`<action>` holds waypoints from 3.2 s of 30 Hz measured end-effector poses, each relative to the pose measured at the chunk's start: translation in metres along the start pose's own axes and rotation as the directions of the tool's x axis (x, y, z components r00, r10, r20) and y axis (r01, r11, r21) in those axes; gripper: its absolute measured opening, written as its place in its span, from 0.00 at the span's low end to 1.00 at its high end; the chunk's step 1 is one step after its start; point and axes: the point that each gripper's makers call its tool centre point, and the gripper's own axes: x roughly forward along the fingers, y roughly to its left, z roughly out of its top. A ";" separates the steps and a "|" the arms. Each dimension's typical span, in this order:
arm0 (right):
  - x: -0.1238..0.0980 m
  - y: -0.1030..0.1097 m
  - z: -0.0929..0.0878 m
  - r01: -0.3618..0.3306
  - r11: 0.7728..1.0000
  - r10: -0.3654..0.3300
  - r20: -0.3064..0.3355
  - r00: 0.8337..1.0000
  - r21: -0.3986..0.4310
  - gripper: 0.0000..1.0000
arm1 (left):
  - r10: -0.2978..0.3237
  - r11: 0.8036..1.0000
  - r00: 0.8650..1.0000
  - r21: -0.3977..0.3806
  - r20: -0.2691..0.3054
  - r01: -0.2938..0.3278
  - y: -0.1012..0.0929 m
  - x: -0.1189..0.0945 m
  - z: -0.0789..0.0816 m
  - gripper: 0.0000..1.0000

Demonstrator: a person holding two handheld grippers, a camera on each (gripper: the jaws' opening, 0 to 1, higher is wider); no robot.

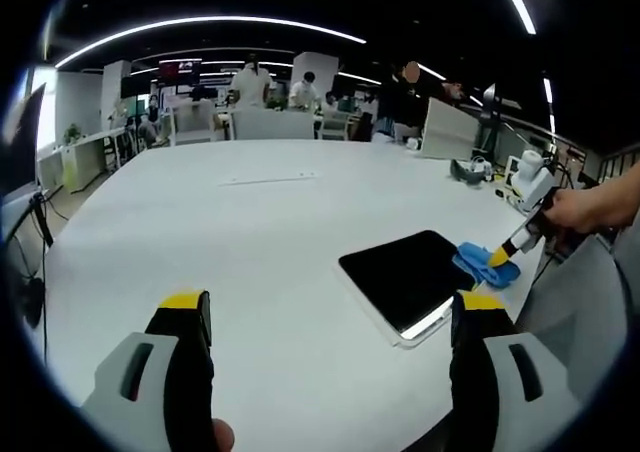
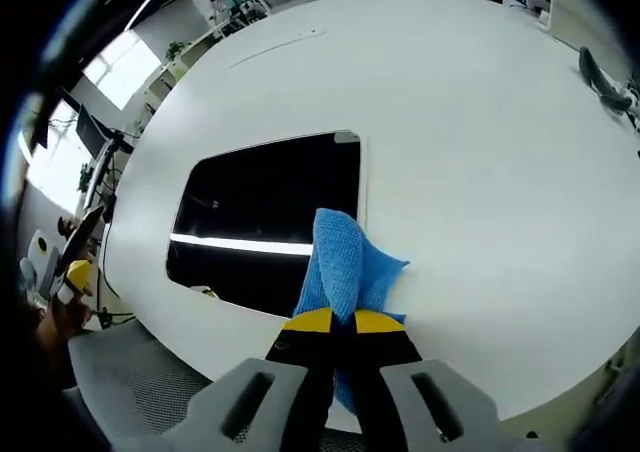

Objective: Wipe the mirror surface with the cleaning cloth until all visible marks leave the cleaned area.

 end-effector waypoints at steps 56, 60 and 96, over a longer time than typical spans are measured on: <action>0.040 -0.010 0.103 0.044 0.996 -0.045 -0.008 0.999 -0.080 0.00 | -0.071 0.997 0.992 0.024 -0.101 0.074 0.005 -0.014 -0.019 0.99; 0.042 -0.011 0.107 0.046 0.995 -0.047 -0.012 0.999 -0.085 0.00 | -0.061 0.998 0.994 0.013 -0.091 0.063 0.008 -0.015 -0.018 0.99; -0.013 -0.048 0.108 0.042 0.995 -0.038 0.044 0.998 -0.094 0.00 | -0.051 0.999 0.996 -0.015 -0.067 0.050 0.006 -0.012 -0.013 0.99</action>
